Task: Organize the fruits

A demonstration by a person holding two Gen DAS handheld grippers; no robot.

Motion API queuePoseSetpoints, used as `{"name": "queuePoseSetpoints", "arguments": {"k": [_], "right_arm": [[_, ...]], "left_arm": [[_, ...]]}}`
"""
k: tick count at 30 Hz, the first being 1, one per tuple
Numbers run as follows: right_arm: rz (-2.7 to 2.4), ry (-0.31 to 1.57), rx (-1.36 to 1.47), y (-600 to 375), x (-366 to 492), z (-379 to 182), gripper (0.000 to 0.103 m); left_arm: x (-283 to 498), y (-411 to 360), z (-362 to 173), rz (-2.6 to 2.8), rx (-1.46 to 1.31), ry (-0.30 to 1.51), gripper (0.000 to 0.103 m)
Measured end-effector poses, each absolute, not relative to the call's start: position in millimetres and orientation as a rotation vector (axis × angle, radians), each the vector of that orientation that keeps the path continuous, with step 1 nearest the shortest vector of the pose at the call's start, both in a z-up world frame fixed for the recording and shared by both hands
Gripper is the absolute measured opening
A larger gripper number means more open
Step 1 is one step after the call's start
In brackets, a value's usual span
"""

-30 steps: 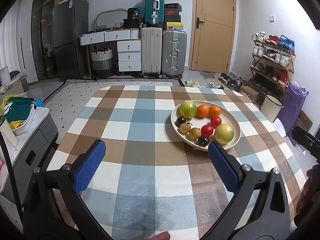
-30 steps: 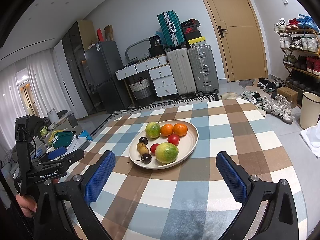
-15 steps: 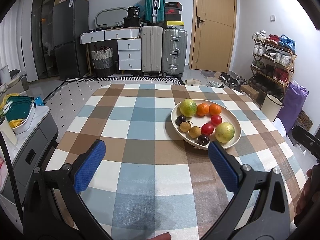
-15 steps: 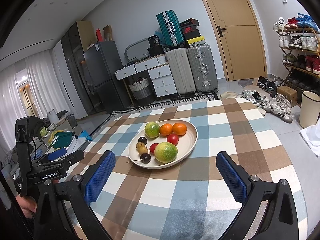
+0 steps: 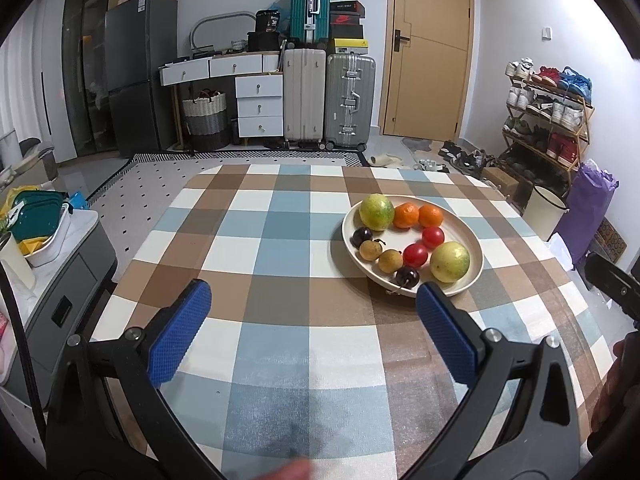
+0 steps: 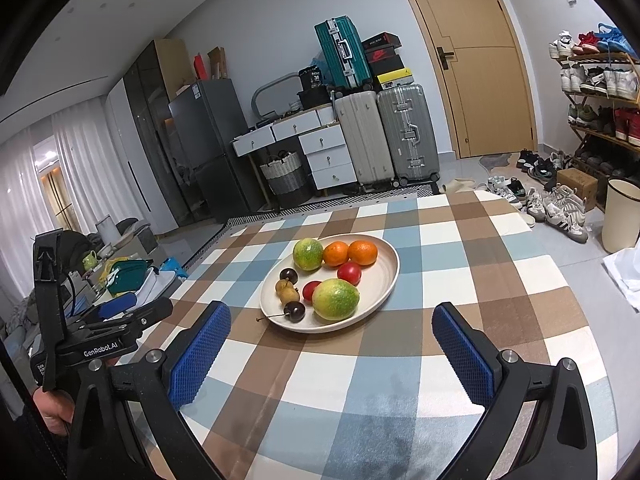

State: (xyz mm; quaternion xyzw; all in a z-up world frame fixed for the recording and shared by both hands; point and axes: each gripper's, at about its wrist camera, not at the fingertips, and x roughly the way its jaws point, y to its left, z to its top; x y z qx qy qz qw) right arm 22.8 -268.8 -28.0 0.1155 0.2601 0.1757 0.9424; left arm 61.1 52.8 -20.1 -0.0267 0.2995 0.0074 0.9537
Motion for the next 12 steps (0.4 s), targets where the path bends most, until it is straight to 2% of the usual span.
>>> {"name": "queuePoseSetpoints", "arguments": {"k": [12], "right_arm": [[0.352,0.538,0.238,-270.9,24.3,-31.2,0.102]], "left_arm": [[63.7,52.9,-22.7,0.041,-0.050,0.603,0.102]]}}
